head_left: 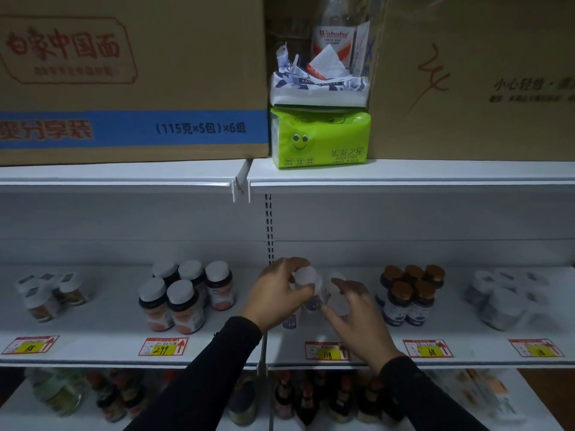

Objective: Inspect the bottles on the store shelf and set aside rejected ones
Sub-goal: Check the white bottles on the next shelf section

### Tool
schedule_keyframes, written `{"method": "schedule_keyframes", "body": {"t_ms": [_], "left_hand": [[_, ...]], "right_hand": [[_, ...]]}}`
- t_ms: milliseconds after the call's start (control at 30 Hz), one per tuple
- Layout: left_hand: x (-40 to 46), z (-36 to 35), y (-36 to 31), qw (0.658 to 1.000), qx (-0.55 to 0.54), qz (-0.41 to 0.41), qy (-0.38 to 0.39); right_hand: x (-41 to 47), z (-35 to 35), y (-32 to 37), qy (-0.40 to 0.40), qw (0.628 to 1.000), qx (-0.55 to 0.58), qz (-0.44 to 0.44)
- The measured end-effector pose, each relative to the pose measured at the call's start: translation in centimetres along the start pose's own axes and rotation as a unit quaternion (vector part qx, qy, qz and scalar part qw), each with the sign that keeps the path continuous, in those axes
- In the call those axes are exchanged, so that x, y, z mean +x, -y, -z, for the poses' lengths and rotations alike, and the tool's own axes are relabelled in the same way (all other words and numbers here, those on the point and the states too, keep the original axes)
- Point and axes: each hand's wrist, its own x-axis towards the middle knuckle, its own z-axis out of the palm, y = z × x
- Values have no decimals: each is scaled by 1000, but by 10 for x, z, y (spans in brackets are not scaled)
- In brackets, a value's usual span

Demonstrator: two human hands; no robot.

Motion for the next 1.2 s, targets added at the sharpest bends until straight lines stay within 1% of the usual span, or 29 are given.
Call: {"method": "schedule_keyframes", "body": {"t_ms": [67,133,267,433,600,667,900,967,1033,1100,1200], "left_hand": [[2,-7,3,1000,6,8,14],[4,-15,8,999,18,13,28],[6,-34,17,997,60,13,55],[11,-53,26,986,145,0,79],[13,-66,34,968,230,7,101],[13,-70,37,964,245,12,103],[13,-77,40,971,222,20,82],[14,-77,34,978,202,11,58],[17,-78,24,981,190,-14,31],[20,-80,10,982,183,-25,43],[24,-92,3,972,215,-24,92]], "right_hand": [[3,9,-8,6,997,-71,14],[6,15,-18,5,993,-115,25],[6,23,-33,20,987,-157,16],[5,29,-42,23,977,-211,26],[6,33,-50,29,973,-226,28],[7,35,-52,35,973,-227,26],[11,37,-61,45,975,-217,28],[13,39,-62,54,975,-216,27],[13,40,-63,53,975,-215,33],[14,41,-64,57,975,-212,38],[14,44,-64,70,975,-205,44]]}}
